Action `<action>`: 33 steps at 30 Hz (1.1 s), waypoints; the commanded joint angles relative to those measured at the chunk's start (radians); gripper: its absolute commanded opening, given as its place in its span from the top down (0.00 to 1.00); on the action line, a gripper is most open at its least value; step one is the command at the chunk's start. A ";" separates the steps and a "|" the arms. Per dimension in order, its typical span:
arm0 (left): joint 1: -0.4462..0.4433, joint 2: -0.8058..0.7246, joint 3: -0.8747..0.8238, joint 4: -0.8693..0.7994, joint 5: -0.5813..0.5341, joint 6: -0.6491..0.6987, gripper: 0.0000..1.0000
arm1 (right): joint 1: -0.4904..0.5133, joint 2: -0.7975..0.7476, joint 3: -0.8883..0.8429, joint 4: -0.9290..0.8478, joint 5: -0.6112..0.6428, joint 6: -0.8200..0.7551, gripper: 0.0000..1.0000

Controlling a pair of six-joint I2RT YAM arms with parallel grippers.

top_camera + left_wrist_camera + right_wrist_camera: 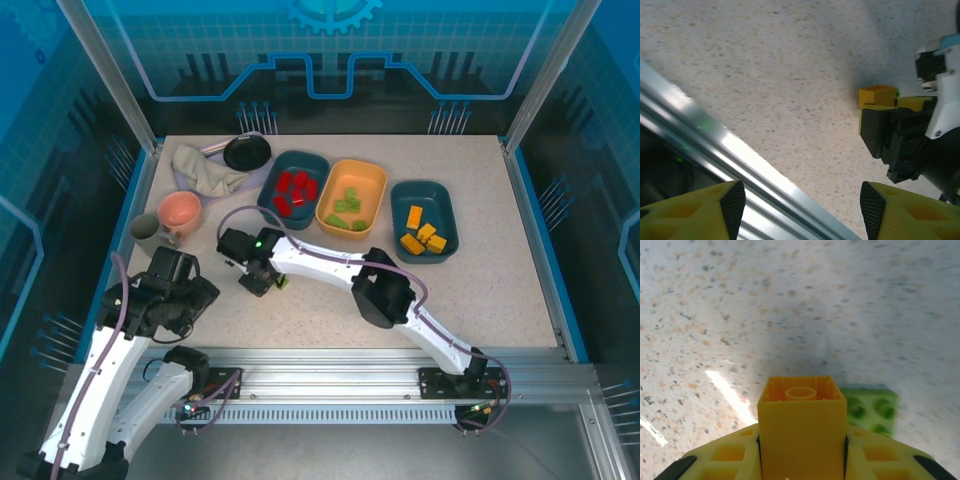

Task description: Sort the legos into containers by color

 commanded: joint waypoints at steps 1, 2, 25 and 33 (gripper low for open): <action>0.007 0.026 -0.039 0.138 0.110 0.042 0.35 | -0.075 -0.160 -0.009 0.009 -0.004 0.043 0.84; 0.004 0.037 -0.046 0.177 0.136 0.049 0.35 | -0.093 -0.182 -0.022 0.006 -0.003 0.049 0.84; -0.386 1.036 0.648 0.759 0.265 0.183 0.34 | -0.977 -0.555 -0.585 0.052 0.077 0.186 0.82; -0.406 1.190 0.812 0.714 0.278 0.206 0.34 | -1.008 -0.339 -0.412 -0.023 0.155 0.196 0.81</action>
